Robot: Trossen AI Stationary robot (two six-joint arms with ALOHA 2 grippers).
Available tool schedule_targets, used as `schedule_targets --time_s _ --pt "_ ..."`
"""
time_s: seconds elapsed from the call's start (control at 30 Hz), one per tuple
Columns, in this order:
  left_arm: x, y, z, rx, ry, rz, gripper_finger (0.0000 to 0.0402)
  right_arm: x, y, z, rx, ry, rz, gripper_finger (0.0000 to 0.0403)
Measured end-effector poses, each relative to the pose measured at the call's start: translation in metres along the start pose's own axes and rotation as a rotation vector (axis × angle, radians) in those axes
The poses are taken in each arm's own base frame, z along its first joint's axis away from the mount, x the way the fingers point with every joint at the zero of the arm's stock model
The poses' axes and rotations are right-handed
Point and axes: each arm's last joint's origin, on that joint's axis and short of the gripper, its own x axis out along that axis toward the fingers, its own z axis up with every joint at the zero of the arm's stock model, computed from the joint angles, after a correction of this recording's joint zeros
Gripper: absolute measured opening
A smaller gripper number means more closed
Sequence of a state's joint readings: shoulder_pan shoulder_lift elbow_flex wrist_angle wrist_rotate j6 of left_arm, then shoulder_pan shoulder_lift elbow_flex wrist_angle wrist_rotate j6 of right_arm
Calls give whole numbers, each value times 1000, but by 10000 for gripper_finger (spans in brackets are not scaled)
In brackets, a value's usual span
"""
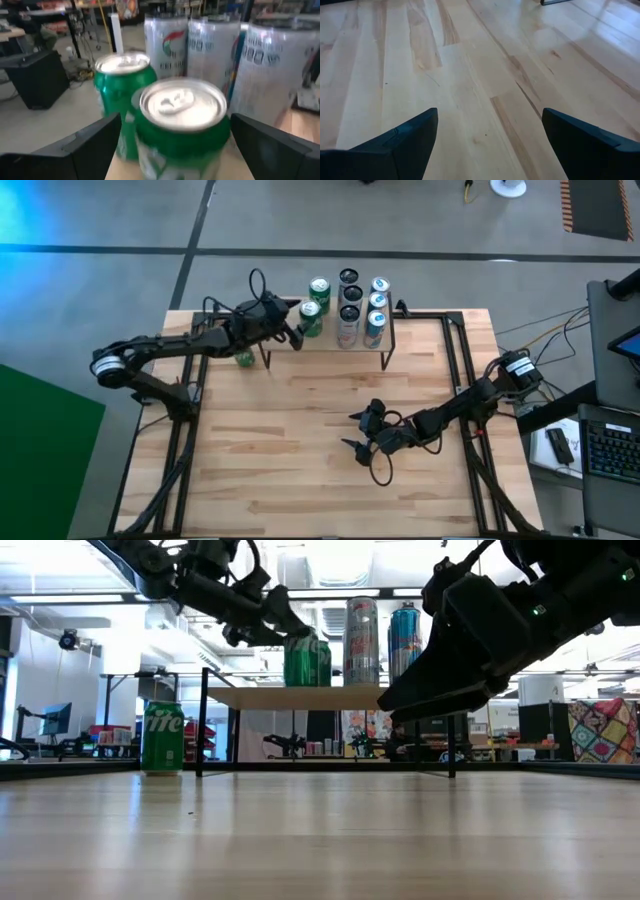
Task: Sort soda cans
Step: Put the bottom green soda can on the shelf and align it with other green soda can, then put the green soda can on the shelf and align it with other green soda cans
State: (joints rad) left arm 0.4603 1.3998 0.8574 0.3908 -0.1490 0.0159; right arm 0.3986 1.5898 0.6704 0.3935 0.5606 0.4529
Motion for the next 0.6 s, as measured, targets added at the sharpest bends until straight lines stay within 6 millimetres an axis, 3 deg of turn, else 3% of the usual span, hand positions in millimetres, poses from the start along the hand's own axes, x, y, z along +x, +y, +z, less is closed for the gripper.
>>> schedule_targets --time_s 0.37,0.6 --pt "-28 0 7 22 73 -14 359 0 1 0 19 1 2 345" --pt "-20 4 -28 16 163 170 342 0 1 0 21 -2 3 345"
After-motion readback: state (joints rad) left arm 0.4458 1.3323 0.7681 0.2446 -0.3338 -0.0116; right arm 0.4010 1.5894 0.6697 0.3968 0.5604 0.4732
